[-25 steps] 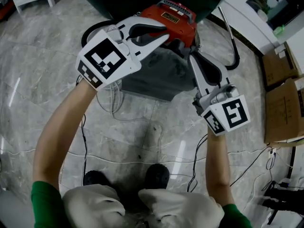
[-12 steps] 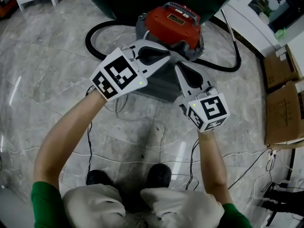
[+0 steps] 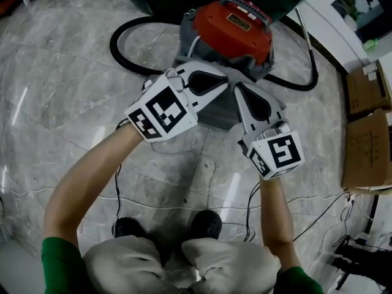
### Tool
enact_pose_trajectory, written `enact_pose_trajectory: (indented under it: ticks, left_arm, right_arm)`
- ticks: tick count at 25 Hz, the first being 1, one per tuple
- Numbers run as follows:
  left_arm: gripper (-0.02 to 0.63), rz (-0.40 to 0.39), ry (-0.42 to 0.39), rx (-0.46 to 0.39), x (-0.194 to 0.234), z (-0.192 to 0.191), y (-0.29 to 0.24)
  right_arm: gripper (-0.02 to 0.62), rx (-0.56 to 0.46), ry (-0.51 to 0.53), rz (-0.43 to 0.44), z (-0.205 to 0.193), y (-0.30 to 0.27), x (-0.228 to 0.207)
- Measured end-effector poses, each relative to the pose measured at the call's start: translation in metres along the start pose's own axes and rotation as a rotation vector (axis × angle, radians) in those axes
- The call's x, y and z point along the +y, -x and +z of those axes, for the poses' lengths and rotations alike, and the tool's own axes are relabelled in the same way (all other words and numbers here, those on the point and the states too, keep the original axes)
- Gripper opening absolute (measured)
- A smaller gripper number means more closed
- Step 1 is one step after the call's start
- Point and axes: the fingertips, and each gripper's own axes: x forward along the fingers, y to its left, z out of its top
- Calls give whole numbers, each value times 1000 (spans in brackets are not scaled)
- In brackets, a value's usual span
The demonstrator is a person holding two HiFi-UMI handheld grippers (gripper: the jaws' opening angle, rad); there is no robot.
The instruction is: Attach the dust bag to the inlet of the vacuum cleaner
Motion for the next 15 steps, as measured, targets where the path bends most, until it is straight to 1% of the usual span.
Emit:
enact_pose_trajectory:
  ticks: [2, 3, 4, 7, 10, 12, 15]
  left_arm:
    - [8, -2, 4, 5, 4, 3, 1]
    - [8, -1, 19, 15, 7, 6, 2]
    - [8, 0, 47, 21, 7, 9, 3]
    - [6, -13, 166, 42, -1, 27, 16]
    - [6, -45, 267, 80, 0, 60, 37]
    - [6, -62, 309, 111, 8, 88, 55]
    - [6, -46, 360, 135, 20, 139, 95]
  right_arm:
    - [9, 8, -32, 9, 5, -1, -4]
    - [9, 21, -55, 14, 8, -1, -5]
    - [9, 43, -76, 21, 11, 0, -5]
    - [9, 130, -121, 47, 26, 17, 3]
    - [9, 200, -159, 78, 67, 33, 6]
    - [9, 241, -184, 90, 102, 41, 7]
    - [9, 296, -201, 134, 159, 58, 23]
